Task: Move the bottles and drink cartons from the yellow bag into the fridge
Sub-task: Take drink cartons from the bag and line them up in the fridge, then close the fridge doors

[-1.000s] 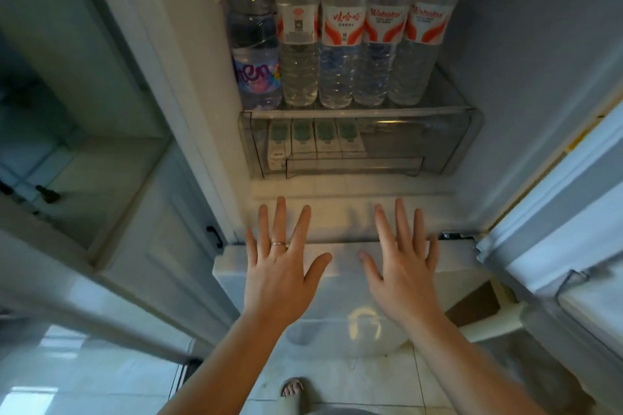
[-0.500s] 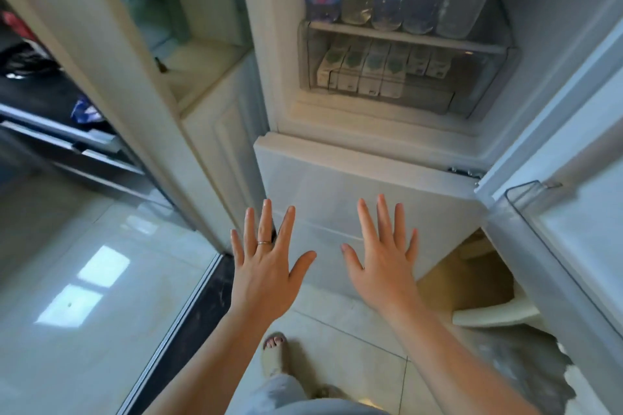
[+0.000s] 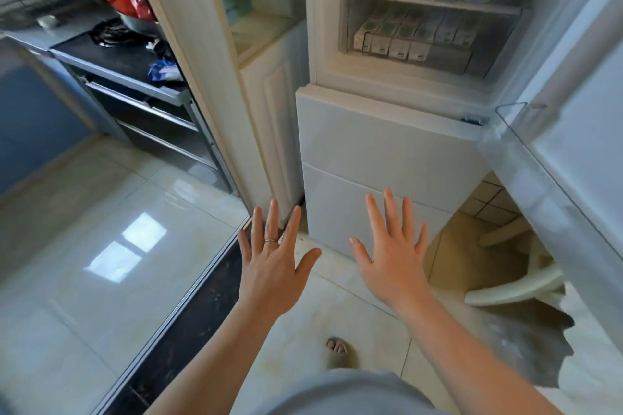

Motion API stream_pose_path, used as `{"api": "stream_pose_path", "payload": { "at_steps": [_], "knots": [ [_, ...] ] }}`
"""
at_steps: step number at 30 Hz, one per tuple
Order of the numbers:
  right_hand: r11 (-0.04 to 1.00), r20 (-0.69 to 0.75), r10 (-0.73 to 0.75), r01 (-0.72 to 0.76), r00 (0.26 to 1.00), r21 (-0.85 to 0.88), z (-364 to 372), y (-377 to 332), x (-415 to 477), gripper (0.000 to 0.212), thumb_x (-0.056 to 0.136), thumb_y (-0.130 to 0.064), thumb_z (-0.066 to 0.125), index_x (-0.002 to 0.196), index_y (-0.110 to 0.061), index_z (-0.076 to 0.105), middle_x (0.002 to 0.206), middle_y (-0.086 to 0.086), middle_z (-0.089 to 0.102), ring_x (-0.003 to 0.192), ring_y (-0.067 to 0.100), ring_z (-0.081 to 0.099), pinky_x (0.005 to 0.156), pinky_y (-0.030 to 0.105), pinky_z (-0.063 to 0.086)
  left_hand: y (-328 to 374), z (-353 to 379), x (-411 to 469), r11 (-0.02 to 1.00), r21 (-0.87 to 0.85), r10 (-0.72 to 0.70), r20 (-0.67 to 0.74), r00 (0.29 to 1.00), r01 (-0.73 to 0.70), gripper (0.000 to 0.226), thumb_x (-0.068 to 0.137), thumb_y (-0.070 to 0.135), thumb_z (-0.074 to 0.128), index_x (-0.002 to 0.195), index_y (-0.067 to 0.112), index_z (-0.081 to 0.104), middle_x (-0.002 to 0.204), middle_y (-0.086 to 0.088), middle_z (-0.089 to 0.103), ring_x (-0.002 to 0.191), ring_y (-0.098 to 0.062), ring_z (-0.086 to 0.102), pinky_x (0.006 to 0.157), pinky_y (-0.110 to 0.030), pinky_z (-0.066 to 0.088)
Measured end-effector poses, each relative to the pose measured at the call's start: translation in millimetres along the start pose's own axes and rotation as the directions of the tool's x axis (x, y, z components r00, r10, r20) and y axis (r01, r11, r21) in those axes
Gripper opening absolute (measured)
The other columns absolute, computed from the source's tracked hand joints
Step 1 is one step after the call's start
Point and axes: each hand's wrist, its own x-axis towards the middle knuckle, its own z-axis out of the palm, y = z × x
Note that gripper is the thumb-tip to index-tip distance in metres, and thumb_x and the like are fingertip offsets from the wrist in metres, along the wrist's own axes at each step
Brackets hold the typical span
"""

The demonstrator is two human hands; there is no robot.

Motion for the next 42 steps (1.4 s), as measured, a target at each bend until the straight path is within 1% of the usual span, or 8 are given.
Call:
{"api": "stream_pose_path", "payload": {
  "at_steps": [6, 14, 21, 24, 30, 33, 38, 42],
  "knots": [
    [0.999, 0.048, 0.041, -0.04, 0.998, -0.022, 10, 11, -96, 0.069, 0.098, -0.057, 0.024, 0.155, -0.037, -0.011, 0.161, -0.009, -0.027, 0.145, 0.02, -0.032, 0.119, 0.054, -0.011, 5, 18, -86, 1.0, 0.005, 0.001, 0.028, 1.0, -0.001, 0.078, 0.084, 0.078, -0.003, 0.153, 0.042, -0.017, 0.158, 0.004, -0.035, 0.143, -0.024, -0.038, 0.116, -0.051, -0.019],
    [0.986, 0.075, 0.165, -0.163, 0.983, -0.034, -11, 61, -212, 0.071, 0.1, -0.055, 0.03, 0.154, -0.038, -0.013, 0.159, -0.01, -0.031, 0.145, 0.019, -0.033, 0.117, 0.05, -0.015, 59, 48, -179, 0.998, -0.014, 0.065, 0.094, 0.993, -0.064, 0.075, 0.09, 0.075, 0.009, 0.152, 0.042, -0.018, 0.159, 0.004, -0.034, 0.144, -0.023, -0.036, 0.114, -0.049, -0.02],
    [0.973, 0.011, 0.23, -0.23, 0.973, -0.017, -43, 139, -277, 0.07, 0.098, -0.06, 0.022, 0.15, -0.042, -0.022, 0.155, -0.015, -0.037, 0.143, 0.015, -0.036, 0.119, 0.052, -0.012, 145, 70, -211, 0.984, -0.052, 0.175, 0.122, 0.977, -0.169, 0.075, 0.083, 0.078, -0.005, 0.146, 0.044, -0.026, 0.157, 0.005, -0.037, 0.143, -0.022, -0.037, 0.116, -0.049, -0.017],
    [0.97, -0.032, 0.242, -0.242, 0.97, 0.016, -65, 180, -299, 0.071, 0.089, -0.066, 0.012, 0.149, -0.046, -0.02, 0.157, -0.016, -0.033, 0.145, 0.013, -0.033, 0.12, 0.053, -0.01, 193, 80, -217, 0.973, -0.095, 0.222, 0.111, 0.969, -0.212, 0.076, 0.084, 0.078, -0.003, 0.149, 0.043, -0.021, 0.157, 0.006, -0.036, 0.143, -0.021, -0.036, 0.116, -0.048, -0.017],
    [0.977, -0.098, 0.203, -0.195, 0.974, 0.088, -117, 252, -327, 0.071, 0.091, -0.064, 0.018, 0.153, -0.044, -0.012, 0.158, -0.019, -0.029, 0.145, 0.01, -0.031, 0.121, 0.051, -0.008, 287, 90, -223, 0.942, -0.194, 0.289, 0.062, 0.955, -0.272, 0.077, 0.084, 0.078, 0.002, 0.152, 0.044, -0.014, 0.161, 0.007, -0.027, 0.145, -0.015, -0.033, 0.116, -0.042, -0.015],
    [0.975, -0.16, 0.154, -0.124, 0.975, 0.182, -138, 279, -328, 0.069, 0.093, -0.061, 0.023, 0.153, -0.045, -0.007, 0.16, -0.021, -0.022, 0.147, 0.006, -0.025, 0.122, 0.051, -0.004, 325, 89, -222, 0.894, -0.351, 0.306, 0.023, 0.952, -0.279, 0.074, 0.088, 0.076, 0.012, 0.153, 0.045, -0.004, 0.164, 0.01, -0.013, 0.149, -0.009, -0.022, 0.12, -0.038, -0.004],
    [0.894, -0.246, 0.095, 0.026, 0.965, 0.448, -169, 306, -311, 0.071, 0.096, -0.05, 0.043, 0.147, -0.058, -0.005, 0.161, -0.027, -0.009, 0.15, 0.002, -0.007, 0.12, 0.056, 0.018, 379, 75, -217, 0.739, -0.637, 0.286, 0.001, 0.958, -0.22, 0.064, 0.091, 0.063, 0.031, 0.147, 0.054, 0.001, 0.157, 0.026, 0.012, 0.144, 0.007, 0.01, 0.115, -0.023, 0.017],
    [0.811, -0.197, 0.044, 0.08, 0.979, 0.579, -182, 313, -292, 0.074, 0.099, -0.041, 0.052, 0.146, -0.059, -0.003, 0.16, -0.031, 0.0, 0.146, -0.009, 0.001, 0.123, 0.042, 0.016, 403, 67, -216, 0.65, -0.744, 0.201, -0.029, 0.979, -0.156, 0.068, 0.088, 0.063, 0.033, 0.15, 0.05, 0.009, 0.152, 0.028, 0.022, 0.143, 0.003, 0.023, 0.113, -0.024, 0.024]
  ]
}}
